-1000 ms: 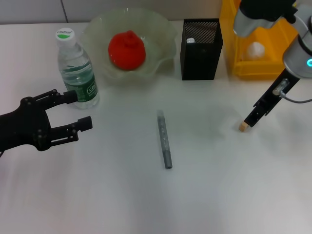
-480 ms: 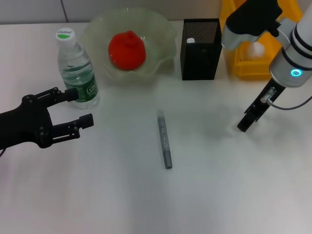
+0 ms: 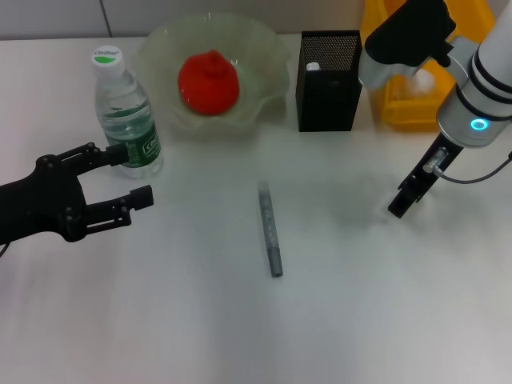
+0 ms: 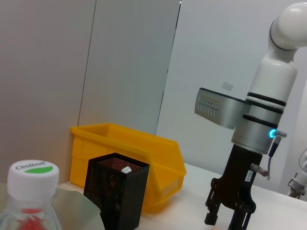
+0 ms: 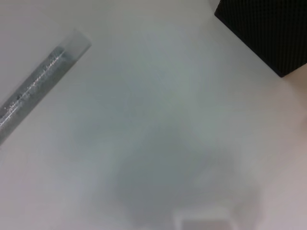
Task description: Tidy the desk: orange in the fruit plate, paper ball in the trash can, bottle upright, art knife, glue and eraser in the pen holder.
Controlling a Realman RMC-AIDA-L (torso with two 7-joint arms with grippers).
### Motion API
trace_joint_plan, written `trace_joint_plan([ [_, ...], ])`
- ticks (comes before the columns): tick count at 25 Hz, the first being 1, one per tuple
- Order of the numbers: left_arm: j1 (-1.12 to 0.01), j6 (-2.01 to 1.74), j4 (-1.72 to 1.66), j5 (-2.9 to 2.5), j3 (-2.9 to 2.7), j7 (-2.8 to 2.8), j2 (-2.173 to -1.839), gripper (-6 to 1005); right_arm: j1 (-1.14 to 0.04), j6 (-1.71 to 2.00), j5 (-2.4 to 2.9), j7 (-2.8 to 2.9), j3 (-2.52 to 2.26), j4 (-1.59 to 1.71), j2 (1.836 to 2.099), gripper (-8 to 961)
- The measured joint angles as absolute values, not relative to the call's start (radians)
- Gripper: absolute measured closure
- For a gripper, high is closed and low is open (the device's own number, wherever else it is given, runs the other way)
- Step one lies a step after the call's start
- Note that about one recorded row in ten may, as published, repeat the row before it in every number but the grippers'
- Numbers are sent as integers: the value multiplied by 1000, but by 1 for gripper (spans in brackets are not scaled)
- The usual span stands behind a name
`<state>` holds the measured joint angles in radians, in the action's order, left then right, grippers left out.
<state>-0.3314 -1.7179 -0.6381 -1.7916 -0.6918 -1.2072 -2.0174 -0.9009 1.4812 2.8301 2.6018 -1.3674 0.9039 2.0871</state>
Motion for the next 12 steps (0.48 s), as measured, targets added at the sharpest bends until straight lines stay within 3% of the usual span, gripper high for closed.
trace_joint_plan([
  [4,-331,-1718,-638,-1792,-692,-1206,-2019,184,-904,1477,2830,2598,-1367,885,2088,280],
  [9,-331,-1717,-638,-1792,-692,-1206,-2019,185,-907,1469,2827,2597,-1376,871,2088,495],
  [12,-331,-1716,-638,-1792,-692,-1206,-2019,185,-905,1472,2814,2597,-1378,879,2088,514],
])
